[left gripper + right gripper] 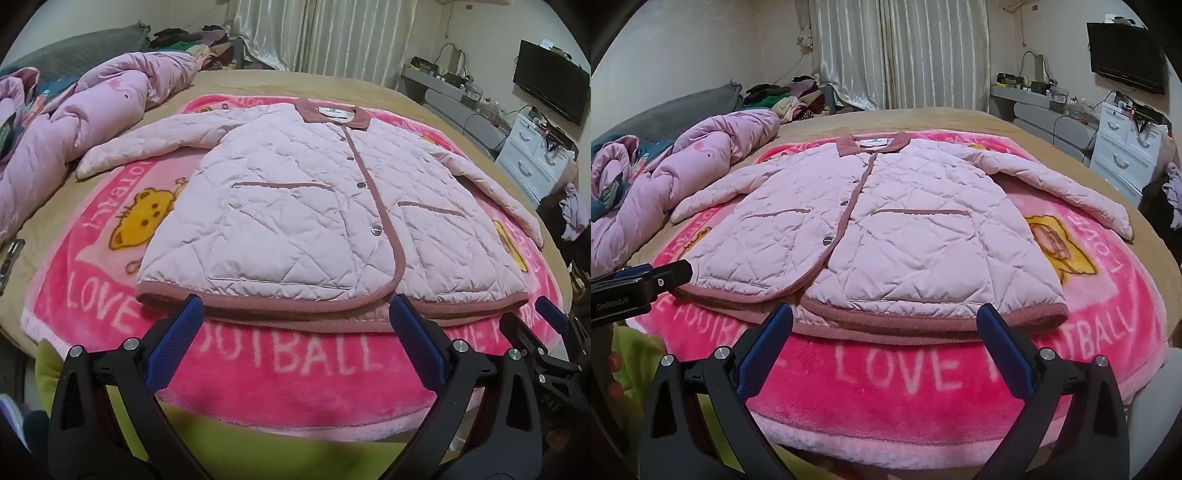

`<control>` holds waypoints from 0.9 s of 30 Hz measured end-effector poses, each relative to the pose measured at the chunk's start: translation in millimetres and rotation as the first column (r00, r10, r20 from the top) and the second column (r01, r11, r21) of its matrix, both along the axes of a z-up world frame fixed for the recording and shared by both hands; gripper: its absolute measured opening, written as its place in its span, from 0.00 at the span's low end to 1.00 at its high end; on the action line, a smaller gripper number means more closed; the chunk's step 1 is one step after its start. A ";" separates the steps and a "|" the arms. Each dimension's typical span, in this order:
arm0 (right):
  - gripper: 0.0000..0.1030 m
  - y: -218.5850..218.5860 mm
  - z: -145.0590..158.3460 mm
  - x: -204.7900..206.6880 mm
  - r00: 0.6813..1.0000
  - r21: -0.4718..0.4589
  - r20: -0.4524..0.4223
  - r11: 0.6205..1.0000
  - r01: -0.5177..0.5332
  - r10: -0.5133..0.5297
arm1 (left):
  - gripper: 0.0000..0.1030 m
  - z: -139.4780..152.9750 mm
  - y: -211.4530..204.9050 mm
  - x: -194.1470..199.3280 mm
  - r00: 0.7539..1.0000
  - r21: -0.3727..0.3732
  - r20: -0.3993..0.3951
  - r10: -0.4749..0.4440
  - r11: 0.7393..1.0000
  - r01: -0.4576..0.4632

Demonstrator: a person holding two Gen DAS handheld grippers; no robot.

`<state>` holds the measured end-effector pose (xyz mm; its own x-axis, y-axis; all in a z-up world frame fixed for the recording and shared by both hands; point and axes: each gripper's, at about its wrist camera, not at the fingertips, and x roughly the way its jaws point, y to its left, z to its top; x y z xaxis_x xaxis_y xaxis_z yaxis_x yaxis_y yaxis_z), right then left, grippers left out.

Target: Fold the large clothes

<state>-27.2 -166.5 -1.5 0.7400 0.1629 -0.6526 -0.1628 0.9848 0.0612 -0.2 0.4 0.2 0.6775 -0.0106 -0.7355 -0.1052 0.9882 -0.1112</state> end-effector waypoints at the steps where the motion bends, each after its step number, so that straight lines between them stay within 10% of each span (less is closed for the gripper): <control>1: 0.96 -0.1 0.3 -0.2 1.000 0.005 0.003 1.000 -0.001 0.001 | 0.91 -0.1 -0.1 0.0 1.000 0.004 -0.002 0.002 1.000 -0.002; 27: 0.96 8.2 5.0 -4.6 1.000 -0.011 0.007 1.000 -0.015 0.015 | 0.91 -0.4 -0.4 0.5 1.000 0.021 -0.001 0.006 1.000 -0.006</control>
<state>-31.8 -158.4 3.5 0.7422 0.1673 -0.6489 -0.1783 0.9827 0.0493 0.3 0.0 -0.2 0.6766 0.0088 -0.7363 -0.1109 0.9897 -0.0901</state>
